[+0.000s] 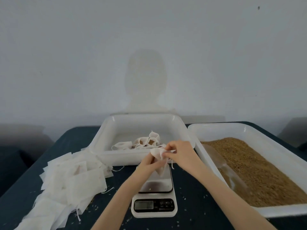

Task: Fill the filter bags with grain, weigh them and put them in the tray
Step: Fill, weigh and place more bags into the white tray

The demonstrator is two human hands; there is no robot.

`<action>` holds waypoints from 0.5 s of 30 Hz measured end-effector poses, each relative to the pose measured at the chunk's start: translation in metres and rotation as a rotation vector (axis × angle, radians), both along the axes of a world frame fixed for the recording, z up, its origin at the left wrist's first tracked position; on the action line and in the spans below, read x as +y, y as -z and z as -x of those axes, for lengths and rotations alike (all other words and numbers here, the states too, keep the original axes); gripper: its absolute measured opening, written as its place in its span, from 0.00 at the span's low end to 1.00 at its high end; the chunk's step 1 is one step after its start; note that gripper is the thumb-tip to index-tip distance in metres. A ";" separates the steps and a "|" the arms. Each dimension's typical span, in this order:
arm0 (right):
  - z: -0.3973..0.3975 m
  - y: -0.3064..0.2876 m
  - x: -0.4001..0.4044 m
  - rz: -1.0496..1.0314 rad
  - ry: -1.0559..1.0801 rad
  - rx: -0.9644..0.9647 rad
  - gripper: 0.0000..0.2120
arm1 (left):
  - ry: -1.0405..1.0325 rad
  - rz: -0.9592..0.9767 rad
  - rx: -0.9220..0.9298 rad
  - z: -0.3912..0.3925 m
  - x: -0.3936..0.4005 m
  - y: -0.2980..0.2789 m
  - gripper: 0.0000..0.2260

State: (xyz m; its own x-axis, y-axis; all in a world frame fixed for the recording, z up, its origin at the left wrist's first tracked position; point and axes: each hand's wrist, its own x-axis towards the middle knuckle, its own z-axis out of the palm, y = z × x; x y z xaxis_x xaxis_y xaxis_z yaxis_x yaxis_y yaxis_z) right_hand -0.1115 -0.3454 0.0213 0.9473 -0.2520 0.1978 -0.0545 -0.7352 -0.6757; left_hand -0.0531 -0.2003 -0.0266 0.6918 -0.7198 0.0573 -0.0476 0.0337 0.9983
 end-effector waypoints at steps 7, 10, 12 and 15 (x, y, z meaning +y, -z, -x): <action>-0.019 0.000 -0.012 0.123 0.011 0.043 0.01 | -0.189 -0.257 -0.416 -0.020 0.010 -0.008 0.11; -0.022 0.004 -0.010 0.136 0.022 0.027 0.02 | -0.360 -0.290 -0.558 -0.026 0.009 -0.005 0.07; -0.020 0.013 -0.006 0.138 0.006 0.016 0.05 | -0.447 -0.322 -0.655 -0.028 0.009 0.001 0.07; -0.013 0.041 0.001 0.174 -0.002 0.006 0.08 | -0.425 -0.404 -0.723 -0.026 0.012 0.017 0.05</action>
State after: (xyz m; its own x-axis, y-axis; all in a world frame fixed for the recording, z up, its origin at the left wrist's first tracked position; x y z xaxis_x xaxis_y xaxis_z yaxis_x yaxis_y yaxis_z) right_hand -0.0983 -0.3441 -0.0201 0.9491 -0.2128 0.2322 -0.0570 -0.8412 -0.5377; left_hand -0.0274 -0.1879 -0.0435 0.7959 -0.4731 0.3777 -0.5911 -0.4727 0.6535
